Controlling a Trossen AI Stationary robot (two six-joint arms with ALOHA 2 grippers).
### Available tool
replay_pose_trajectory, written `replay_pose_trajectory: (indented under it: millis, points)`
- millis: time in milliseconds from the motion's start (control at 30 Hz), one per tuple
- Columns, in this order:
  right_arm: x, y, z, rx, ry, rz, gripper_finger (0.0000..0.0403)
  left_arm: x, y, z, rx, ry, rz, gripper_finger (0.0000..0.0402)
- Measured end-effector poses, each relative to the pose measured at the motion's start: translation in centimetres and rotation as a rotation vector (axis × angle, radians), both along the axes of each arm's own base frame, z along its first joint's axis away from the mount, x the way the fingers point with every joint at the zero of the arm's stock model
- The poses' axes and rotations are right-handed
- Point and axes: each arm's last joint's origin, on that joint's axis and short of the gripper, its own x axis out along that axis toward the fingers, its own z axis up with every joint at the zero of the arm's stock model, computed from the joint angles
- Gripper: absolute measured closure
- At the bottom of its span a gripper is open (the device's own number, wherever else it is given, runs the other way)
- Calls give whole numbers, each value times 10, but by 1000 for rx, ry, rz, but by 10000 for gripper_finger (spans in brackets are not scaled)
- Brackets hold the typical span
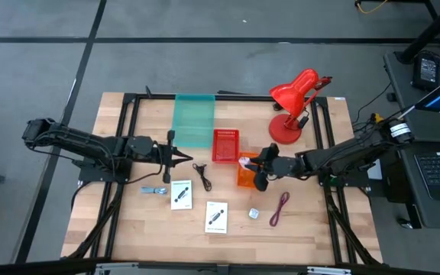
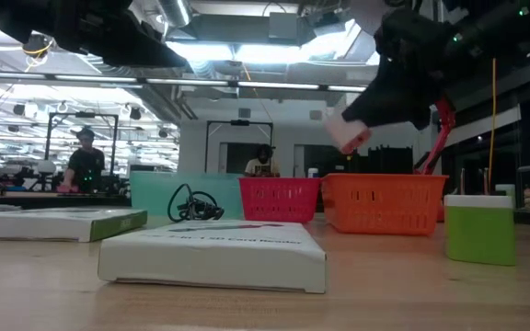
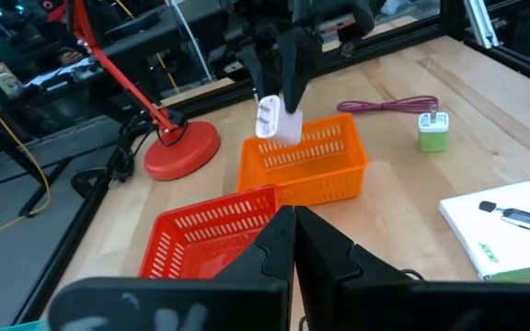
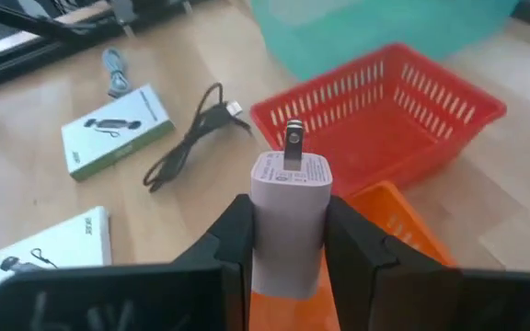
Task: Pick and place items into bin
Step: Put the white charger adapter into the orange basket, then put the pink charger cable into the red basket
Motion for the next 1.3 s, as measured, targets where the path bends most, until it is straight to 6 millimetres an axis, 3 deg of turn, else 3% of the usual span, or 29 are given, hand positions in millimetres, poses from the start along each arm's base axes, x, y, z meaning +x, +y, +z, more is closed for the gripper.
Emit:
replay_pose_trajectory:
  millis: [333,800,1300]
  points:
    - [-9,-3,-15,73,123,-116,324,1,0,3,-3,-27,0,399]
    - [-1,-1,-38,66,199,-134,321,1,0,5,-5,-46,0,397]
    - [1,0,-37,33,198,-100,244,1,0,4,-8,-46,1,398]
